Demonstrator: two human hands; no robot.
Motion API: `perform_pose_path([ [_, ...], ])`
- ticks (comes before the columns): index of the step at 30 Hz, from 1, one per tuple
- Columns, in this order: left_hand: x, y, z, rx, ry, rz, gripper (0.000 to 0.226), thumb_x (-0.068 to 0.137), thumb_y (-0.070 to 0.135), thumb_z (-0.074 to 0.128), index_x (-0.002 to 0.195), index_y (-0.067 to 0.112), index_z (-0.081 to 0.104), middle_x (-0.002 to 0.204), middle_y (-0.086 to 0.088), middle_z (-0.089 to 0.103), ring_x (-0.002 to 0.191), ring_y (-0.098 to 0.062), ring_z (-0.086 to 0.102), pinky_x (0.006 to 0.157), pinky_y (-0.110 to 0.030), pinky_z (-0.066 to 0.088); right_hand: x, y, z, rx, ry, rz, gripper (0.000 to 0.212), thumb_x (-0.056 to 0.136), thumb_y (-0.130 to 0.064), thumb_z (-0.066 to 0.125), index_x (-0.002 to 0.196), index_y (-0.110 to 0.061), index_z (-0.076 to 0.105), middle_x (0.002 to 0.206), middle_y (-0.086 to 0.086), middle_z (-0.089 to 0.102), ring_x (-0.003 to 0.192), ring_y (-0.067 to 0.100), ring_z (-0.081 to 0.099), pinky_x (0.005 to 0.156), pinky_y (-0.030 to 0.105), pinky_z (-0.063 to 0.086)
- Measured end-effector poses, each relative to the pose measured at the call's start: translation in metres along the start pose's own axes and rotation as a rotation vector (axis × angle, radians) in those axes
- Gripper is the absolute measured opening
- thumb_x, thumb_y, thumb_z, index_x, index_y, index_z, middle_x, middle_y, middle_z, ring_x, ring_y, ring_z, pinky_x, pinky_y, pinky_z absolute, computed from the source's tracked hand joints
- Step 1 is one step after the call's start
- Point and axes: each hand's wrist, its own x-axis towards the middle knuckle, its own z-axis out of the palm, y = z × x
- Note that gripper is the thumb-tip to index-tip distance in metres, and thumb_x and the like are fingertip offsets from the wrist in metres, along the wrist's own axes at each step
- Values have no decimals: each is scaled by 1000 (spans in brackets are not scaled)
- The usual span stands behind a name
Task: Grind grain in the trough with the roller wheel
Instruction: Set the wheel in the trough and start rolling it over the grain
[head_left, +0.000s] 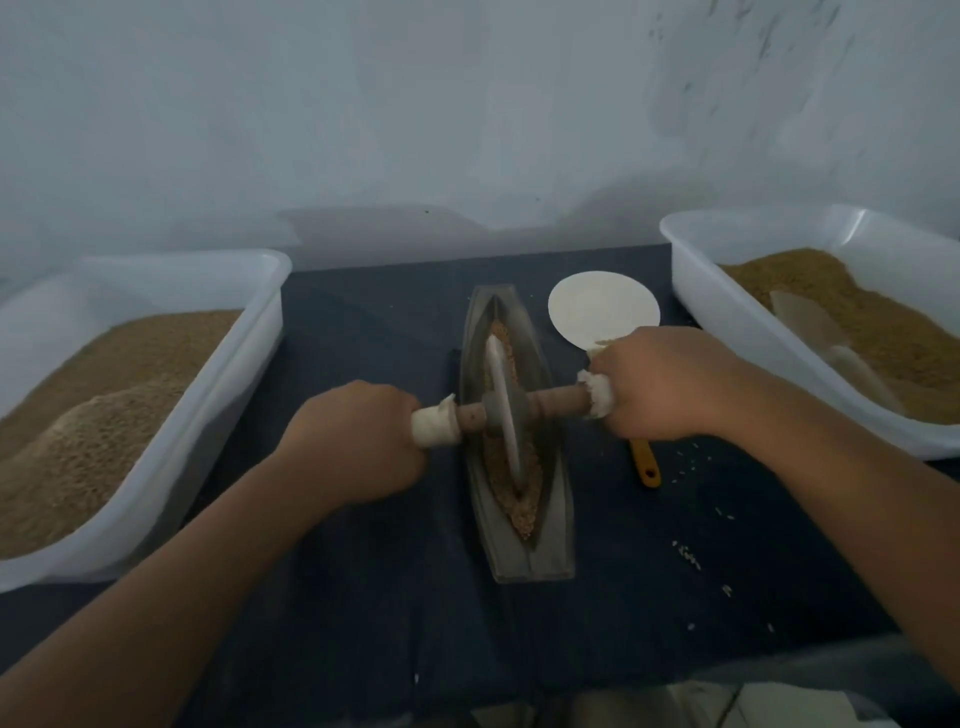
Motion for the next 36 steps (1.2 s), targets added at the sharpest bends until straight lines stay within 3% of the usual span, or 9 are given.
perform_pose_path([
  [5,81,7,-25,60,116,-92,24,72,49,58,72,25,56,80,4,64,73,-25,62,68,-35,50,59,4,11,37,197,227,27,99,-43,52,86,-25,67,86,-4,68,78,18,63,75,41,55],
  [8,97,9,-37,51,107,-56,30,70,55,55,73,25,57,78,3,62,73,-26,61,68,-35,51,72,8,11,-18,250,254,26,96,-42,54,78,-25,62,74,-5,60,67,14,53,63,36,46],
  [12,55,9,-25,57,59,15,22,76,46,61,70,26,54,73,9,59,67,-19,59,64,-32,50,42,7,7,59,73,153,29,95,-47,53,75,-29,62,74,-6,64,71,14,62,63,36,49],
  [16,2,-4,-6,-57,-30,80,18,68,49,55,69,31,57,65,12,60,60,-5,56,51,-24,40,-7,5,2,119,-137,25,19,79,-49,63,71,-32,63,65,-7,65,58,6,62,53,30,47],
  [22,57,-4,-4,-42,50,-41,20,77,45,63,70,26,61,70,8,63,64,-14,60,58,-30,46,39,0,8,25,204,118,26,98,-46,54,81,-29,64,78,-6,63,77,16,63,70,37,51],
  [27,86,5,-19,21,167,-78,20,74,43,58,74,24,62,74,5,62,68,-23,61,63,-34,50,68,5,15,-57,354,213,29,93,-39,57,68,-27,54,66,-6,55,60,13,50,56,31,40],
  [29,72,8,-26,0,100,-28,22,72,46,53,70,25,56,75,5,62,71,-24,62,67,-35,54,58,5,13,-12,265,194,29,95,-42,55,70,-27,57,69,-6,58,62,12,52,54,29,35],
  [33,17,2,-22,26,-16,102,19,71,49,54,67,30,53,67,10,59,63,-11,59,61,-32,53,9,6,8,179,-195,66,15,87,-43,65,78,-31,65,73,-3,68,63,10,63,55,29,45],
  [36,5,0,-16,61,14,125,20,72,52,52,68,33,54,64,12,58,59,-8,56,53,-28,44,-12,6,14,209,-200,30,13,82,-47,67,79,-35,63,75,-5,68,66,9,65,56,29,49],
])
